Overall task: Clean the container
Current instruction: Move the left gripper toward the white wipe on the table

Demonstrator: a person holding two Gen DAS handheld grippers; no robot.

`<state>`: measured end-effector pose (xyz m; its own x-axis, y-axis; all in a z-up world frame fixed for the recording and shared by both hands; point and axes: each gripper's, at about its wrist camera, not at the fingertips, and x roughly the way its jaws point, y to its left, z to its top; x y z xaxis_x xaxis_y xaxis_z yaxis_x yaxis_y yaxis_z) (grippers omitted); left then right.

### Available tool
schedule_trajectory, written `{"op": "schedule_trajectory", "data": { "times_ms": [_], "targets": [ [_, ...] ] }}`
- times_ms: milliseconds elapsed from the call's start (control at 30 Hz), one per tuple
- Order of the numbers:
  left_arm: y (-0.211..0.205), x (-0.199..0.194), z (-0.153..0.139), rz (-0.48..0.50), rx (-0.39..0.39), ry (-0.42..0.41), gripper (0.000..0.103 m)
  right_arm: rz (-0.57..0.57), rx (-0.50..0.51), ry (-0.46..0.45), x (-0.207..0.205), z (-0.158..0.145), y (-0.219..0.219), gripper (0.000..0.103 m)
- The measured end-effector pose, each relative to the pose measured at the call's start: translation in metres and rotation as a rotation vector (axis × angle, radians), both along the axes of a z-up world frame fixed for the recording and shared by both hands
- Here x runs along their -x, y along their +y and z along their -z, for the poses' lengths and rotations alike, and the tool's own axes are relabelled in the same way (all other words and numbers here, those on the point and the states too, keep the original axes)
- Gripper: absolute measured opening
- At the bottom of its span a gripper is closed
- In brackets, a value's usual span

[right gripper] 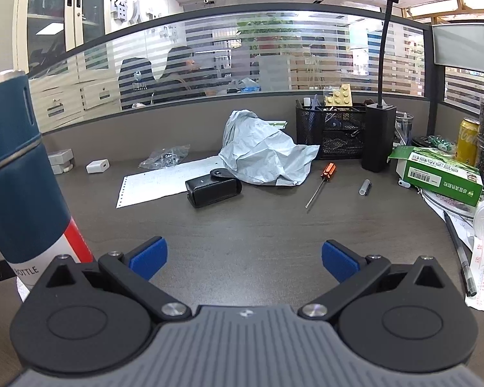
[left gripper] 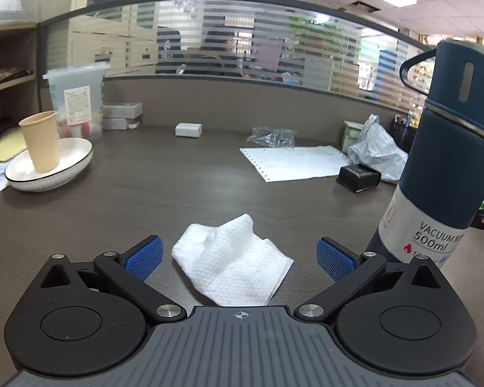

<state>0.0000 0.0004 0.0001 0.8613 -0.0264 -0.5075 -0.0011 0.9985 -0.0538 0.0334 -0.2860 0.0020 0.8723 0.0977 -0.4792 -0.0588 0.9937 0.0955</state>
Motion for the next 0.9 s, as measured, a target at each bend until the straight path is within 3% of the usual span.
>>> {"op": "schedule_trajectory", "data": {
  "times_ms": [267, 433, 900],
  "targets": [
    [0.006, -0.001, -0.002, -0.007, 0.018, -0.027, 0.103, -0.011, -0.012, -0.009, 0.001, -0.001, -0.003, 0.103],
    [0.009, -0.007, 0.003, -0.032, -0.026, 0.007, 0.103, -0.014, -0.005, 0.001, -0.002, -0.001, -0.001, 0.103],
    [0.015, -0.014, 0.007, -0.044, -0.034, 0.045, 0.103, -0.020, -0.018, 0.053, -0.013, 0.003, 0.002, 0.103]
  ]
}}
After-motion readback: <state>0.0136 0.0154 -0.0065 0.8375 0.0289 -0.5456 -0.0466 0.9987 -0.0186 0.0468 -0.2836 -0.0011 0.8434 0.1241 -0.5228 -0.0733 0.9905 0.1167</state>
